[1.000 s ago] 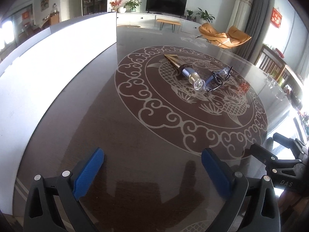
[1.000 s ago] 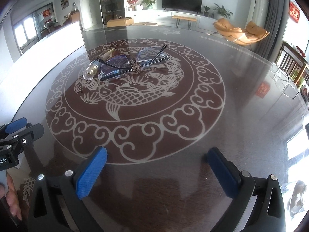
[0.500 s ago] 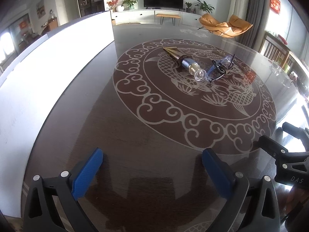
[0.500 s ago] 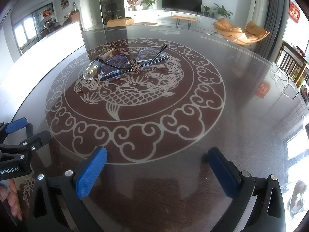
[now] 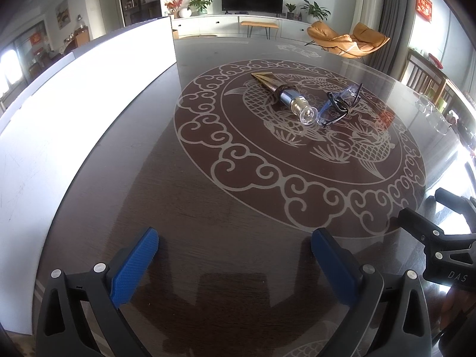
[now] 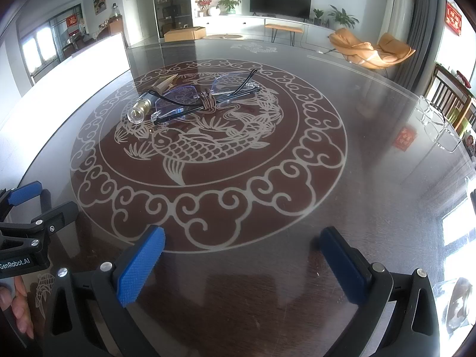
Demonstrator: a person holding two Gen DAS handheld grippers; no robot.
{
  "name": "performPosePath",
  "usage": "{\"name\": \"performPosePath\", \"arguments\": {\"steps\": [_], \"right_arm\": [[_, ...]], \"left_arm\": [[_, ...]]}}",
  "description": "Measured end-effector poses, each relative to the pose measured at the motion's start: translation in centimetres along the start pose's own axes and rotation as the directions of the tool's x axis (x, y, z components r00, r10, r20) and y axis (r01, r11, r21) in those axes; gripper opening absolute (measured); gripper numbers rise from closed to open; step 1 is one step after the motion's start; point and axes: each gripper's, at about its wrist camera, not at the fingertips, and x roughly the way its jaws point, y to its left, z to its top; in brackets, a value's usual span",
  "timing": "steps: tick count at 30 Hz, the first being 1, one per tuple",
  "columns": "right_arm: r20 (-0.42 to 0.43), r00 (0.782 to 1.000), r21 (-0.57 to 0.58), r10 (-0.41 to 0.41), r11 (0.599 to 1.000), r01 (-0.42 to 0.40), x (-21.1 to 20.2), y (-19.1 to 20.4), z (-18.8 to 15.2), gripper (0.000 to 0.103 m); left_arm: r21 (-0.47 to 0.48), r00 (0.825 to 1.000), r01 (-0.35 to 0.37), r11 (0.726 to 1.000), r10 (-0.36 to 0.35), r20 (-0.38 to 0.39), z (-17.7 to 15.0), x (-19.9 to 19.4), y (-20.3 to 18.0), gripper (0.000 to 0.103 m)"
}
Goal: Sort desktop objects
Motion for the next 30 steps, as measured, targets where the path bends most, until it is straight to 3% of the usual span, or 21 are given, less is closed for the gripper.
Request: {"name": "performPosePath", "arguments": {"steps": [13,22,26,30], "right_arm": [[0.000,1.000,0.000,0.000,1.000,0.000,0.0,0.0,0.0,0.103],[0.000,1.000,-0.001,0.000,1.000,0.000,0.0,0.0,-0.1,0.103],[0.000,1.000,-0.001,0.000,1.000,0.000,0.0,0.0,-0.1,0.103],[0.000,1.000,-0.001,0.000,1.000,0.000,0.0,0.0,-0.1,0.103]], "left_arm": [[-0.002,1.000,0.006,1.000,-0.006,0.002,-0.1,-0.2,0.0,0.103],[-0.047,0.997,0.074,0.996,-0.074,0.018,0.3,-0.4,1.0,0.103],[-0.085,0.991,0.137,0.987,-0.137,0.008,2.6,0.9,1.5,0.103],[-0.198,0.977,0.211,0.957,-0.212,0.016,7.7,3.0,2.3,0.102]]}}
